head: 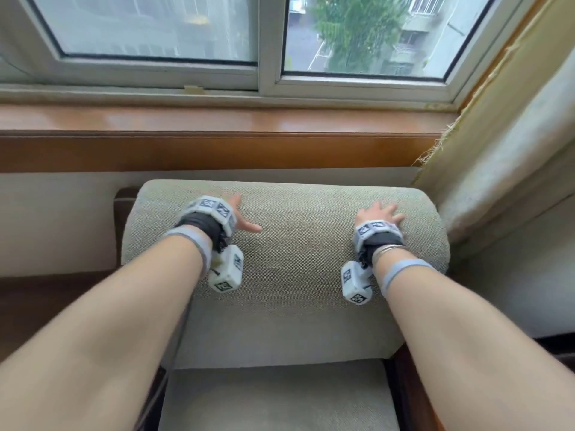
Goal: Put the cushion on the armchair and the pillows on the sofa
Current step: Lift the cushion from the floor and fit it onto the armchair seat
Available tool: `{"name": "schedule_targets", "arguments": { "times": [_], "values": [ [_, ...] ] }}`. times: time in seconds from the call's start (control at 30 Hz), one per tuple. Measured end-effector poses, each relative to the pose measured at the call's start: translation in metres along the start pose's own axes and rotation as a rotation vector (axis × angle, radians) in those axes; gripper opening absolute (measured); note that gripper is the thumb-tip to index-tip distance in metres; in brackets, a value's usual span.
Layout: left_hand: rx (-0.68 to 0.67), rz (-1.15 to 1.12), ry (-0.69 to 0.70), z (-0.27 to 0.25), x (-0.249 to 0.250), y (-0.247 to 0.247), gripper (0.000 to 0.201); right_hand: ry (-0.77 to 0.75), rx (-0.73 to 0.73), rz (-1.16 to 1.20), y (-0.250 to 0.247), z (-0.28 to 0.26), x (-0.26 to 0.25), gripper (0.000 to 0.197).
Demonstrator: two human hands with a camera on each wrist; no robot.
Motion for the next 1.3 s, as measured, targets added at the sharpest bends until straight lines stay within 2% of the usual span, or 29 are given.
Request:
{"name": "schedule_targets", "arguments": {
  "times": [0.07, 0.2, 0.37, 0.43, 0.53, 0.63, 0.83, 0.97, 1.07, 1.3],
  "values": [
    [0.037, 0.017, -0.053, -0.005, 0.011, 0.012, 0.114, -0.009, -0.007, 0.003, 0.003, -0.019, -0.008, 0.050],
    [0.222, -0.160, -0.089, 0.007, 0.014, 0.031, 0.107, -0.103, -0.009, 0.022, 0.010, -0.024, -0.001, 0.058],
    [0.241, -0.164, -0.104, 0.004, 0.018, 0.031, 0.103, -0.199, -0.123, -0.019, -0.004, -0.018, 0.018, 0.064],
    [0.227, -0.146, -0.112, 0.000, 0.020, 0.032, 0.098, -0.258, -0.123, -0.015, -0.006, -0.026, 0.028, 0.061],
    [0.221, -0.048, -0.049, -0.018, 0.036, 0.033, 0.066, -0.264, -0.061, 0.015, -0.007, -0.045, 0.049, 0.047],
    [0.275, 0.009, 0.116, -0.048, 0.070, 0.041, 0.041, -0.266, -0.024, -0.028, -0.017, -0.067, 0.081, 0.038],
    [0.171, 0.061, 0.377, -0.116, 0.153, 0.073, 0.033, -0.235, -0.021, -0.076, -0.047, -0.107, 0.164, 0.033],
    [0.061, 0.094, 0.505, -0.160, 0.206, 0.110, 0.034, -0.104, -0.013, 0.009, -0.056, -0.133, 0.233, 0.033],
    [0.029, 0.129, 0.592, -0.194, 0.247, 0.145, 0.033, -0.003, -0.044, 0.026, -0.060, -0.152, 0.293, 0.033],
    [-0.045, 0.346, 0.838, -0.285, 0.358, 0.261, 0.033, 0.316, -0.068, 0.066, -0.063, -0.198, 0.470, 0.032]
  ]
}}
Point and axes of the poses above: each hand's wrist, its own z-axis towards the middle knuckle, its own y-axis out of the palm, x = y × z, the point moved 1 cm from there along z, towards the middle knuckle, and after that the axes turned 11 degrees about y, right-handed, at the moved point
